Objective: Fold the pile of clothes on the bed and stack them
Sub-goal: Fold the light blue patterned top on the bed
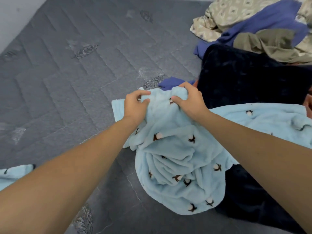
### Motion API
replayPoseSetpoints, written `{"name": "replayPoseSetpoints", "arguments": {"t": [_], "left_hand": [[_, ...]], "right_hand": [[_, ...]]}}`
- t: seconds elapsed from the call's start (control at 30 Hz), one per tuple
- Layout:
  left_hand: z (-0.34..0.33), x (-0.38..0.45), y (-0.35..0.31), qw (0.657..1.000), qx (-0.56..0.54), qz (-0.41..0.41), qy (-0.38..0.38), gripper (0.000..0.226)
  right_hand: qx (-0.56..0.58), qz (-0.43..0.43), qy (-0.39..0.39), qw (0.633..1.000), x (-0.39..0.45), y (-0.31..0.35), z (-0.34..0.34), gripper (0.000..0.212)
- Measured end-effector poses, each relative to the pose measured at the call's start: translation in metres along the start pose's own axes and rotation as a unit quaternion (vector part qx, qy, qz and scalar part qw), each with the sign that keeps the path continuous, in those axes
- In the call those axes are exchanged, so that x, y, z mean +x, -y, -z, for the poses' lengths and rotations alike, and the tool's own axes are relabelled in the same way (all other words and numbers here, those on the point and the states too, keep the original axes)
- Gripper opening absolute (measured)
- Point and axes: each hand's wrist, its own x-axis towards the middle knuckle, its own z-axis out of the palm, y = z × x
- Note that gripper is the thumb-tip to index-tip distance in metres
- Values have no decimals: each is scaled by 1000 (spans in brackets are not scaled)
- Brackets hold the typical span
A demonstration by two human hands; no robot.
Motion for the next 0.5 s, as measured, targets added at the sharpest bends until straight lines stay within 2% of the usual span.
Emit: {"name": "replayPoseSetpoints", "arguments": {"t": [0.2,0.5], "left_hand": [[51,-18,-102,998,-29,-54,19,26],[171,-80,-340,986,-54,-158,19,28]], "right_hand": [[36,55,-55,996,-16,87,80,21],[24,137,-109,984,-92,303,238,16]]}}
